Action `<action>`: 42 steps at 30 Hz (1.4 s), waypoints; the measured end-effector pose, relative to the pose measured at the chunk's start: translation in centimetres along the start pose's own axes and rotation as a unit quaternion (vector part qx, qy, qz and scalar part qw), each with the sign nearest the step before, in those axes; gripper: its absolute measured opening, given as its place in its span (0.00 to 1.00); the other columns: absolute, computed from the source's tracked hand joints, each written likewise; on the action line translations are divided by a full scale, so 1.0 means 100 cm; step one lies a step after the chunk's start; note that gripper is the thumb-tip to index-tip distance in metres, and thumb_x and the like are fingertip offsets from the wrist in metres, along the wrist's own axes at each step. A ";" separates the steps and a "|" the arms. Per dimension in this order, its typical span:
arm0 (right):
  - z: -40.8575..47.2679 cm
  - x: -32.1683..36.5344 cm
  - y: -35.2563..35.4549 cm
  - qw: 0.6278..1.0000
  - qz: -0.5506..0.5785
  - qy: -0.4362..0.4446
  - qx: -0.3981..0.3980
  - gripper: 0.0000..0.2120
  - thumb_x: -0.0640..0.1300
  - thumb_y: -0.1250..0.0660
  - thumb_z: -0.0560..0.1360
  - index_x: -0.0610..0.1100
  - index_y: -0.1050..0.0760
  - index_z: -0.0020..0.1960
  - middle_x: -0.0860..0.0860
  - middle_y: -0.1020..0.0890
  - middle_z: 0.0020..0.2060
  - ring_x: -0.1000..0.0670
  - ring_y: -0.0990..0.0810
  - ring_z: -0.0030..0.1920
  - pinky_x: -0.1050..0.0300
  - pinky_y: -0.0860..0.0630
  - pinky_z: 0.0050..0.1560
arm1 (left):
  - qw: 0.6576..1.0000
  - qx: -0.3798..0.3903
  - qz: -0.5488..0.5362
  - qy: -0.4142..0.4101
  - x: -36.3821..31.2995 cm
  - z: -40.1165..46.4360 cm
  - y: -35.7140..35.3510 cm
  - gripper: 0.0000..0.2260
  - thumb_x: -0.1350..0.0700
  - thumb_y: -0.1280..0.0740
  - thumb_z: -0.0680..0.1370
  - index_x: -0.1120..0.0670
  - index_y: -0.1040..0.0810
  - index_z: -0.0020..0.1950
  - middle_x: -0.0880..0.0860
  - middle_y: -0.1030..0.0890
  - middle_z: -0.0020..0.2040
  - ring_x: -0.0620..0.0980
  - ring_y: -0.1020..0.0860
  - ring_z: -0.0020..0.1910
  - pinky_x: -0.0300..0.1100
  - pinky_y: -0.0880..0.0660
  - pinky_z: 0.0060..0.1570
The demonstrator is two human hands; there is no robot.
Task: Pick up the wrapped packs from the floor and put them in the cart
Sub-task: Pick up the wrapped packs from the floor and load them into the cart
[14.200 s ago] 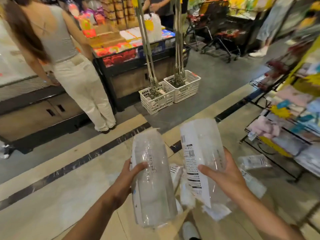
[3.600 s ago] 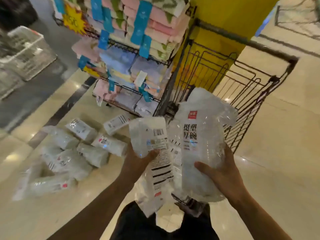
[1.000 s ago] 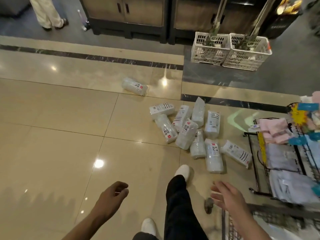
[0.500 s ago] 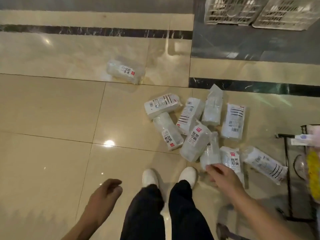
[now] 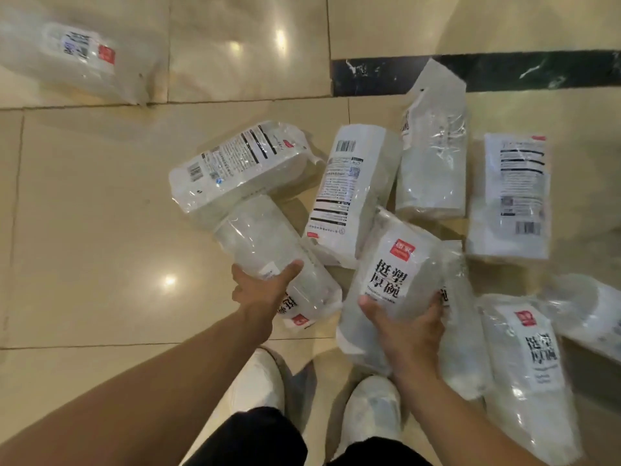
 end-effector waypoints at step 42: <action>-0.532 0.204 0.536 0.926 0.332 0.177 -0.034 0.50 0.51 0.14 0.60 0.57 0.38 0.74 0.63 0.13 0.50 0.56 0.16 0.57 0.46 0.19 0.59 | 0.770 0.354 0.150 -0.509 -0.225 -0.716 0.256 0.48 0.44 0.15 0.65 0.37 0.39 0.77 0.44 0.25 0.70 0.43 0.17 0.61 0.52 0.16 0.58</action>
Point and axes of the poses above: each hand's wrist, its own z-axis towards the middle knuckle, its own y-axis out of the back of the hand, x = y × z, the point moved 2 cm from there along z, towards the middle knuckle
